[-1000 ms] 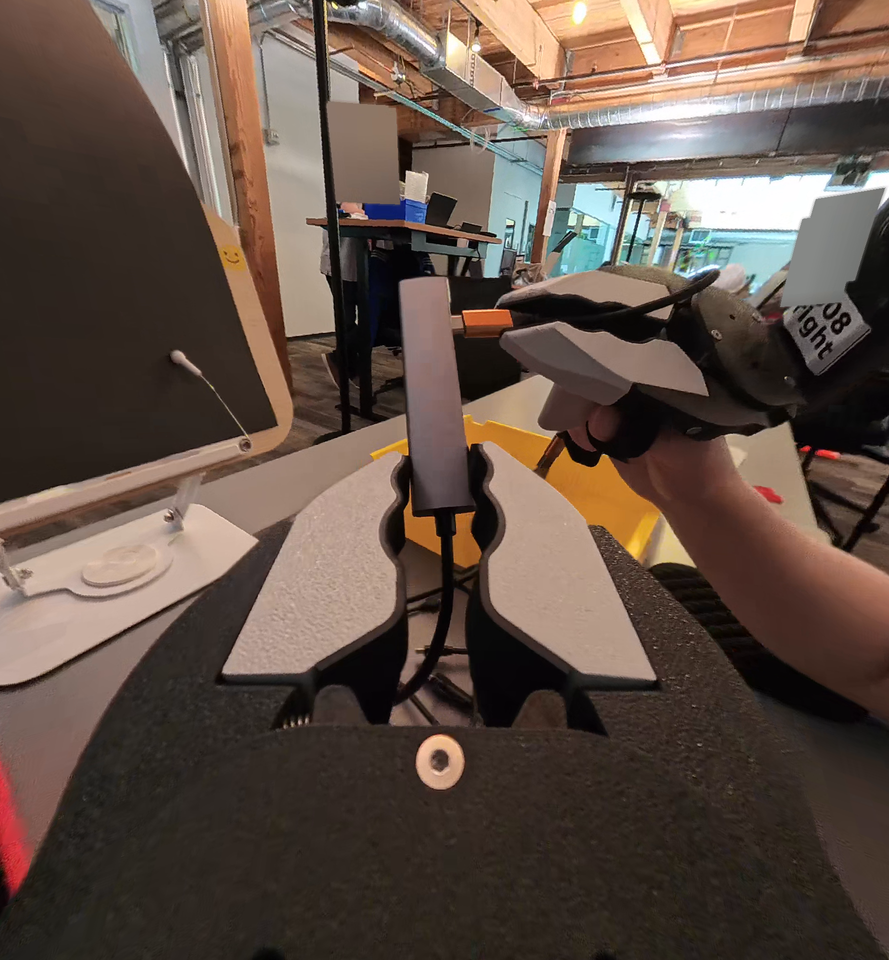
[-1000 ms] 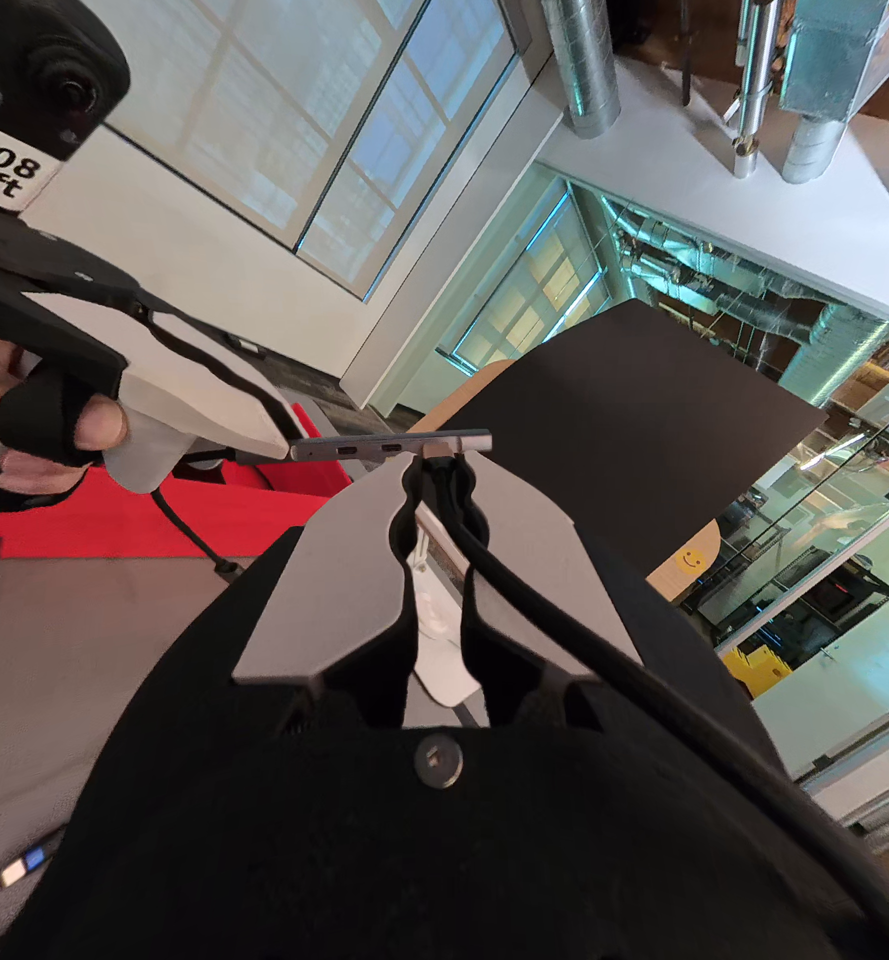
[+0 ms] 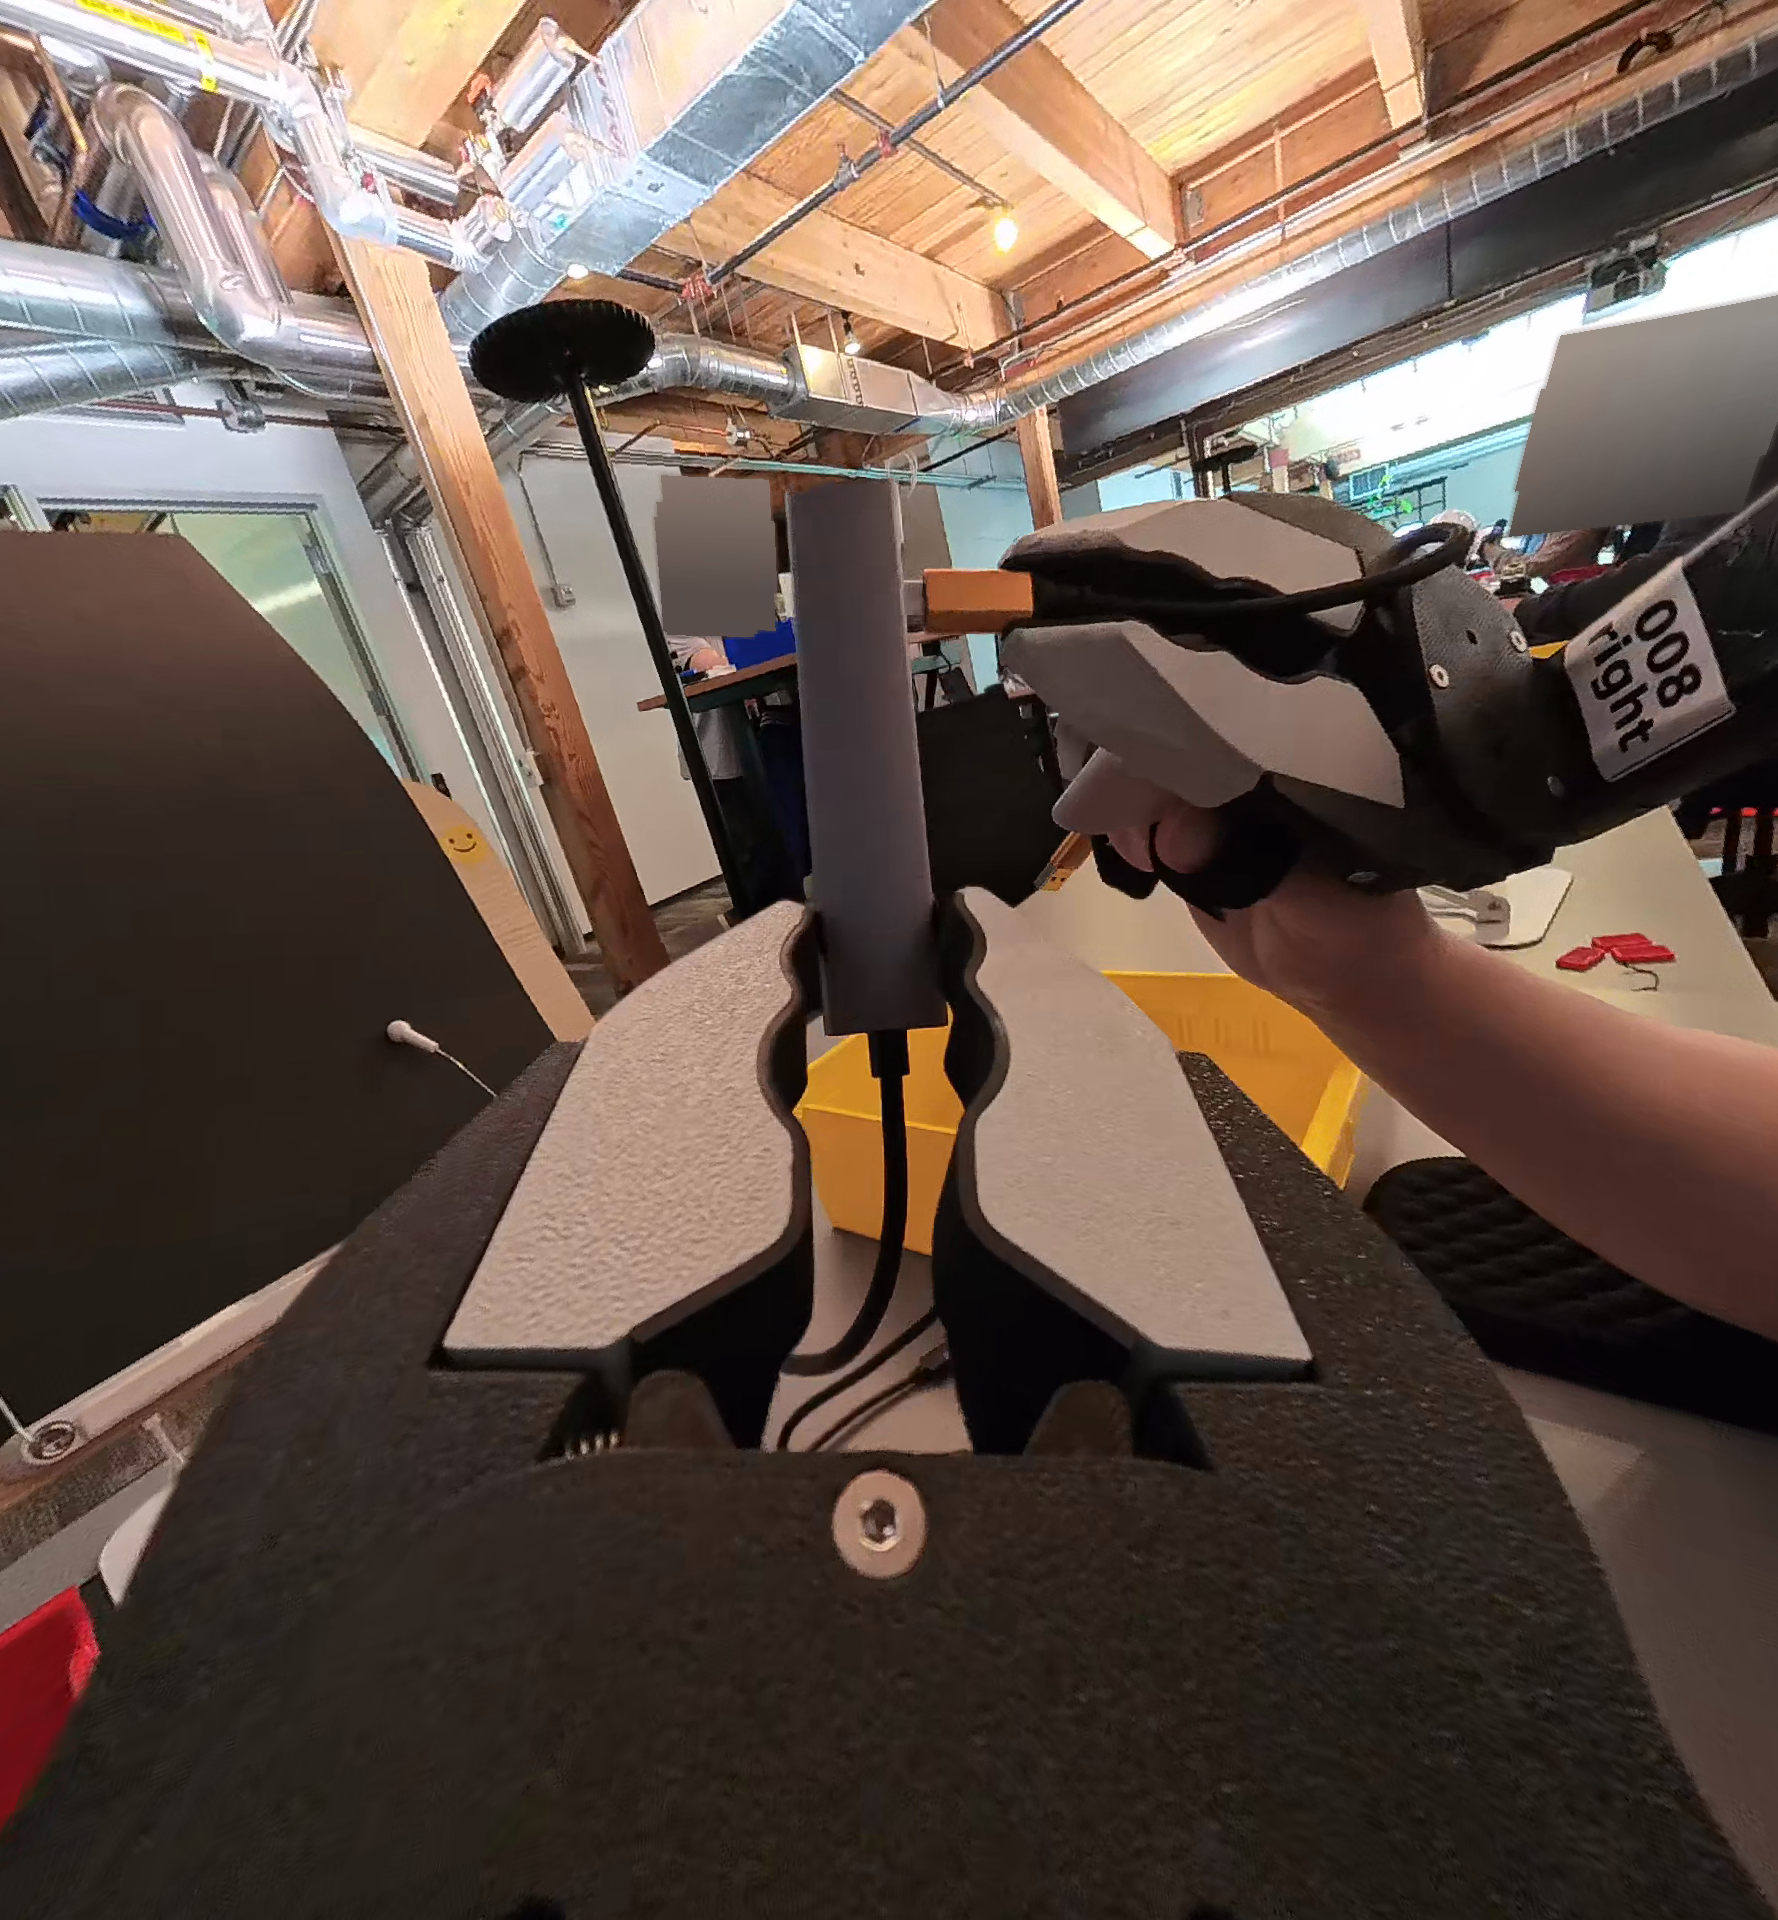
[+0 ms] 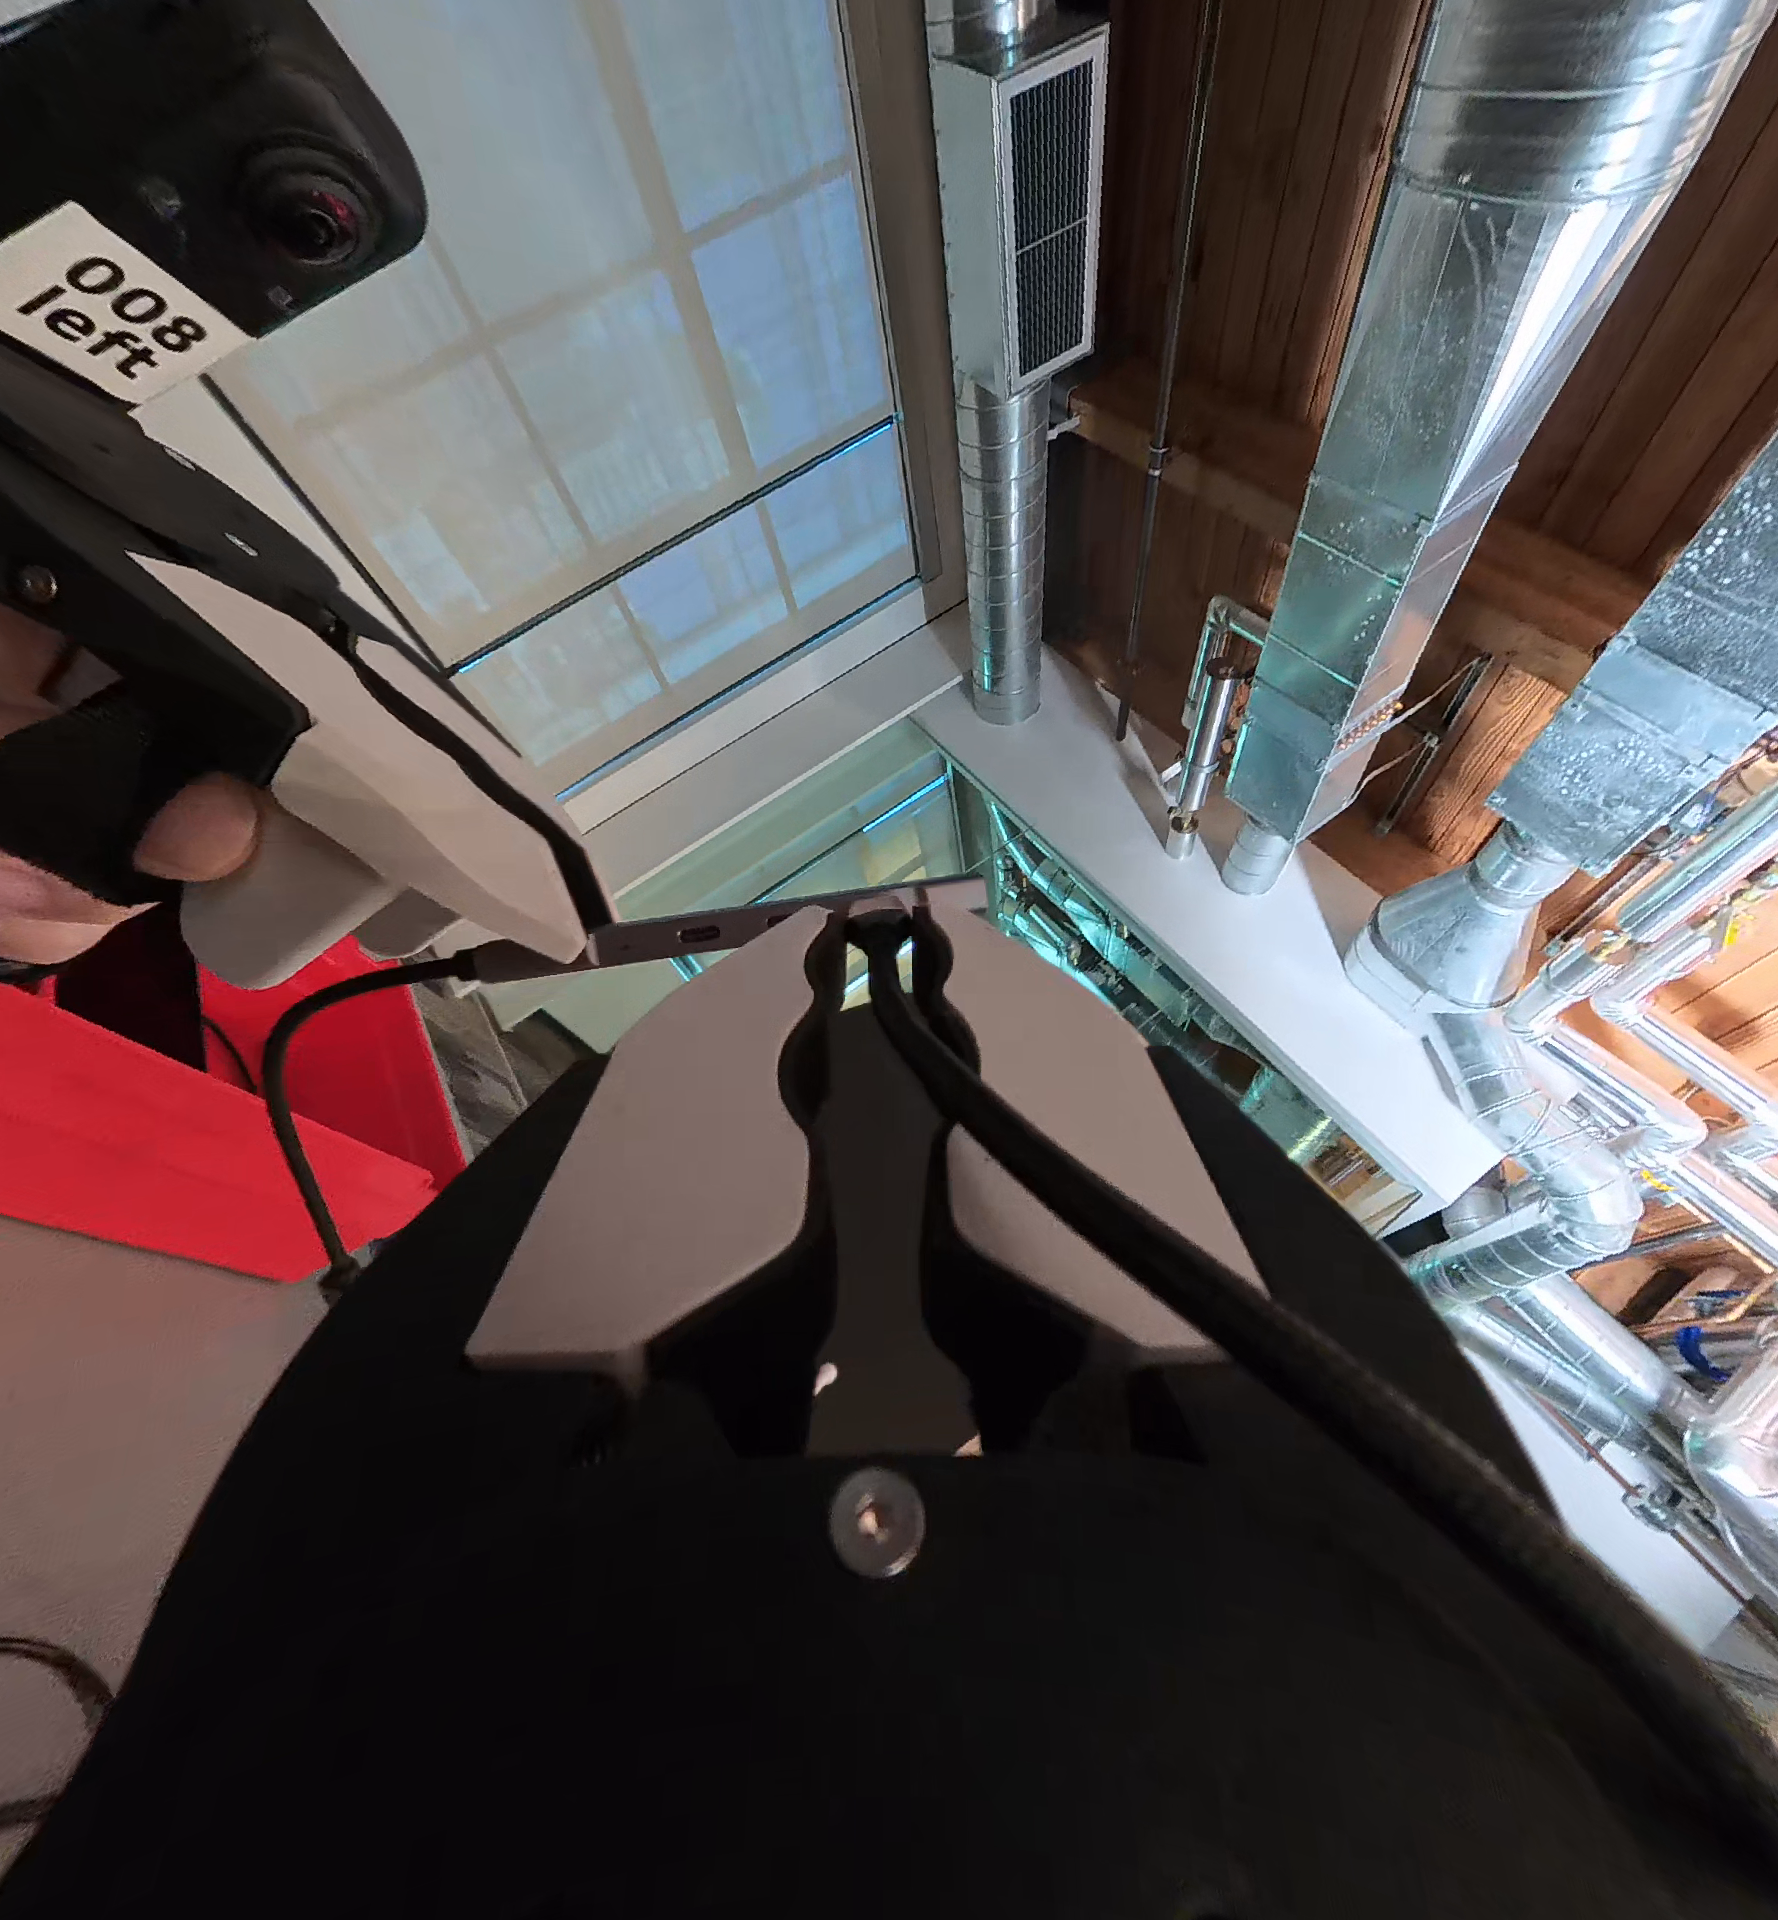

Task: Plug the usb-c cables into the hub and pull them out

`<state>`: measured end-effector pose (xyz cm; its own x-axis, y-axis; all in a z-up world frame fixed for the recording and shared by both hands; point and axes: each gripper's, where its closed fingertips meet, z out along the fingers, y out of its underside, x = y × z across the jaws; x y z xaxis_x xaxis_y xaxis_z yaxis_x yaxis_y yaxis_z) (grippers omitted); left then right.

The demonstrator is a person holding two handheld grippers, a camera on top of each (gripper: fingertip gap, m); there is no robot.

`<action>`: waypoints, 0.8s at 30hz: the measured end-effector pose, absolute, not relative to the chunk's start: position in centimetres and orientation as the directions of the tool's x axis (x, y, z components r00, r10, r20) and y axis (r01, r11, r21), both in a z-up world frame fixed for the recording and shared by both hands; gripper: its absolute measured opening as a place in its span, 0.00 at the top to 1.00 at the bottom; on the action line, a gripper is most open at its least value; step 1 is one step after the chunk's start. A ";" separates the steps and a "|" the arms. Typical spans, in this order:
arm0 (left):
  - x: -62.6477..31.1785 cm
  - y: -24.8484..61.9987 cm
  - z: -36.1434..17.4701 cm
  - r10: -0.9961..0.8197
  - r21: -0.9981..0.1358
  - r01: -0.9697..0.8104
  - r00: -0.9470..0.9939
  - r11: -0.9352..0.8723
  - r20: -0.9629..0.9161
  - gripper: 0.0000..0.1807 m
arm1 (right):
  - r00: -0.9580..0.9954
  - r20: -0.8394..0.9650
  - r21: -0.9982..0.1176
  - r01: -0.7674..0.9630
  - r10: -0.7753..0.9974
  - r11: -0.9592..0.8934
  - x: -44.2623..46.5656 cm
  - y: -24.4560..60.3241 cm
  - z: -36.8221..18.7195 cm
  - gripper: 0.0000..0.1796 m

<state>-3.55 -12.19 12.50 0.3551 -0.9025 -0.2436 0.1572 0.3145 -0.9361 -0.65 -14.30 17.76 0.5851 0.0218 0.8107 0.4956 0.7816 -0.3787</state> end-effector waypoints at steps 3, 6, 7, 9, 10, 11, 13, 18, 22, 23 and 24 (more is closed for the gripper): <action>-3.5 -12.5 12.8 -0.898 -0.930 0.164 0.357 0.329 -0.255 0.88 | 0.579 0.815 -0.350 0.511 -0.014 0.785 -0.6 -14.6 18.0 0.93; -3.4 -12.8 12.9 -0.894 -0.925 0.165 0.360 0.342 -0.267 0.88 | 0.569 0.821 -0.321 0.524 -0.044 0.789 -0.7 -15.0 18.1 0.93; -3.4 -12.8 12.9 -0.892 -0.924 0.164 0.361 0.346 -0.270 0.88 | 0.566 0.823 -0.315 0.529 -0.050 0.788 -0.8 -15.1 18.1 0.93; -3.3 -12.9 12.9 -0.889 -0.920 0.160 0.362 0.357 -0.282 0.88 | 0.562 0.825 -0.304 0.533 -0.062 0.789 -0.8 -15.2 18.2 0.93; -3.3 -12.9 13.0 -0.887 -0.919 0.161 0.363 0.361 -0.285 0.88 | 0.561 0.825 -0.296 0.537 -0.072 0.790 -0.8 -15.3 18.2 0.93; -3.3 -13.0 13.0 -0.887 -0.917 0.162 0.361 0.363 -0.288 0.88 | 0.559 0.825 -0.290 0.540 -0.080 0.790 -0.8 -15.4 18.3 0.93; -3.2 -13.1 13.0 -0.884 -0.914 0.160 0.360 0.372 -0.297 0.88 | 0.559 0.825 -0.285 0.543 -0.086 0.790 -0.8 -15.5 18.3 0.93; -2.9 -13.3 13.2 -0.868 -0.900 0.153 0.372 0.408 -0.331 0.88 | 0.557 0.826 -0.287 0.547 -0.086 0.787 -0.7 -15.4 18.4 0.93; -2.9 -13.2 13.1 -0.869 -0.902 0.149 0.371 0.404 -0.328 0.89 | 0.548 0.833 -0.289 0.546 -0.074 0.786 -0.7 -15.3 18.2 0.93; -2.9 -13.3 13.0 -0.869 -0.901 0.152 0.368 0.407 -0.330 0.89 | 0.547 0.835 -0.291 0.541 -0.067 0.789 -0.7 -15.4 18.2 0.93; -3.0 -13.4 13.0 -0.868 -0.898 0.154 0.365 0.413 -0.337 0.89 | 0.546 0.836 -0.295 0.536 -0.058 0.791 -0.8 -15.4 18.2 0.93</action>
